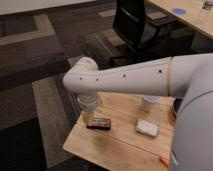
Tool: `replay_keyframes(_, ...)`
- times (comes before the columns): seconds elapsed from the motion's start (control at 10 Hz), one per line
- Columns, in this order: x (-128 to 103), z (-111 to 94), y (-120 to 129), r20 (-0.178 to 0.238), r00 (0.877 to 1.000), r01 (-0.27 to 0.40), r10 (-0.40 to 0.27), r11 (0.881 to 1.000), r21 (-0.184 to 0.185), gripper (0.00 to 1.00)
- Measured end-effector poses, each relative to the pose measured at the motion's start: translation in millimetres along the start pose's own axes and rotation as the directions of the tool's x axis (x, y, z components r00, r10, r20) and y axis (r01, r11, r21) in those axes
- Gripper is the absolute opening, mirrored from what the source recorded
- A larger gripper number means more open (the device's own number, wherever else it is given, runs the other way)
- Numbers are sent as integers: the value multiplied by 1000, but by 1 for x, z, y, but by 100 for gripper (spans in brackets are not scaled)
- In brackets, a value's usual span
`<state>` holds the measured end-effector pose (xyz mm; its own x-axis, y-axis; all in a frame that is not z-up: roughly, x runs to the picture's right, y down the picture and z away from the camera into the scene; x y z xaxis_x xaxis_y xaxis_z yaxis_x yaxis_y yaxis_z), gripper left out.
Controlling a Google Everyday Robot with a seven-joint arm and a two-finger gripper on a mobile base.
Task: Place the eraser on the white sponge
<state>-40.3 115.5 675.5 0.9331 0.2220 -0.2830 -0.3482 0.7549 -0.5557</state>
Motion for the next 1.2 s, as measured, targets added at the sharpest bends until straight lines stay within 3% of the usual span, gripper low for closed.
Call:
replay_keyframes(0.7,-3,3,-1,4,1000,24,-24,1000,-3,65)
replay_keyframes(1.1,-20,25,1,-25,990,140,-139,990,4,65)
replay_keyframes(1.2,-19,27,-6,-36,987,161,-160,986,36,65)
